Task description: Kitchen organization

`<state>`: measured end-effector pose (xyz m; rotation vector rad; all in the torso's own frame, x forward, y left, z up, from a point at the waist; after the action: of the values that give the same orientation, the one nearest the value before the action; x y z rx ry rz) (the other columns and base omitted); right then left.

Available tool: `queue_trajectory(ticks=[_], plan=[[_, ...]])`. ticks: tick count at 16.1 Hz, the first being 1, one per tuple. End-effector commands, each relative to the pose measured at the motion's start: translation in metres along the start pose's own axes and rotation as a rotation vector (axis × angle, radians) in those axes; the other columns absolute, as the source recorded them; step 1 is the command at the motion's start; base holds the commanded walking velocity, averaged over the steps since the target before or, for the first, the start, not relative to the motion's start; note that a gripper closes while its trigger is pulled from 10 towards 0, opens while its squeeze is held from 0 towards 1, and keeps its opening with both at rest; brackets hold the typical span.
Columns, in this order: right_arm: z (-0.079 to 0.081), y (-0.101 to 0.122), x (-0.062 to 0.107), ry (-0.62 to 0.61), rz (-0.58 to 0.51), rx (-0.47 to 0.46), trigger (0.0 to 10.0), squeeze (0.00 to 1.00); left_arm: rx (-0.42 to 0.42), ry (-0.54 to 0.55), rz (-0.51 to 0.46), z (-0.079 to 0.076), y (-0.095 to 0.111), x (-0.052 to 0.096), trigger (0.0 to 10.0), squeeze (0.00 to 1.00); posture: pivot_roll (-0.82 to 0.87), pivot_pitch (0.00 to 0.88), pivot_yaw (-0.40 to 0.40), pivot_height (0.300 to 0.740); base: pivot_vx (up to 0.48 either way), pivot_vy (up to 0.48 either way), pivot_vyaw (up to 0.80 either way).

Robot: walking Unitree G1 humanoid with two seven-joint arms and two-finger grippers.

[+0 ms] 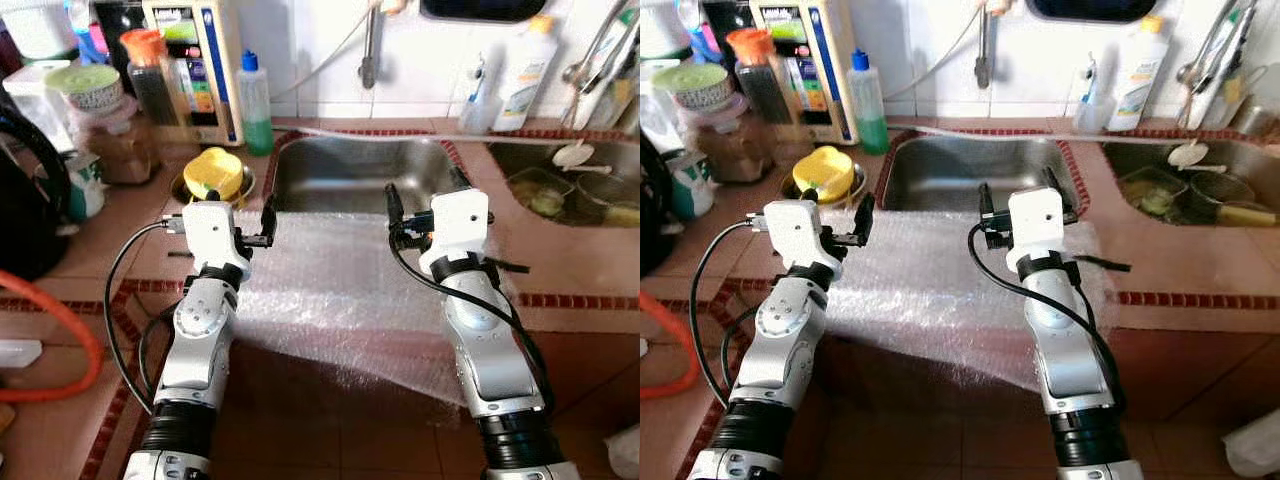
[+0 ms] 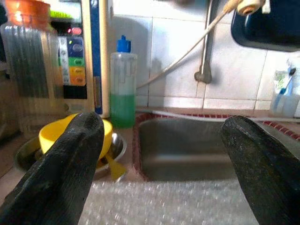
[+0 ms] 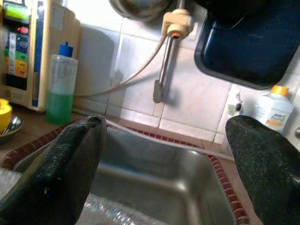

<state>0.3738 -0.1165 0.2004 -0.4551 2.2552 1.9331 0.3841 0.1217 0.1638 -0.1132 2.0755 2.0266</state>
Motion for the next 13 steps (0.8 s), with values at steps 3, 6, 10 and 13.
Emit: queue_trajectory(ticks=[3,6,10,13], plan=[[-0.0006,0.0066,-0.0008,0.001,-0.021,0.004,10.0,0.00,0.005,0.005,-0.011,0.0013,0.0023,0.0010,10.0,0.00,-0.03,0.000,0.034,0.740,0.310,0.000,0.00],[-0.0015,0.0063,-0.0006,0.002,-0.019,0.007,10.0,0.00,0.006,0.007,-0.008,0.0008,0.0012,0.0017,10.0,0.00,-0.03,0.000,0.030,0.740,0.311,0.000,0.00],[0.0008,0.0052,0.0000,0.010,-0.015,0.006,10.0,0.00,0.004,0.010,-0.010,0.0014,0.0014,0.0019,10.0,0.00,-0.03,0.000,0.030,0.740,0.311,0.000,0.00],[0.0016,0.0051,0.0007,0.014,-0.015,0.007,10.0,0.00,0.004,0.006,-0.011,0.0006,0.0013,0.0022,10.0,0.00,-0.03,0.000,0.030,0.740,0.438,0.000,0.00]])
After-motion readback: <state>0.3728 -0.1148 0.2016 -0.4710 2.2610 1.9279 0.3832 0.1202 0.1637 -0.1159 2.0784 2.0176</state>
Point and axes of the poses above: a point about 5 cm out from each wrist's last joint towards the gripper, its own x axis pointing back from the gripper into the wrist, its own y axis along the axis of the wrist's last joint, z = x × y, the point moved 6 cm from there along -x, pointing out of the wrist towards the gripper, and after that the axes turned 3 degrees about -x, right-handed, at the moved point
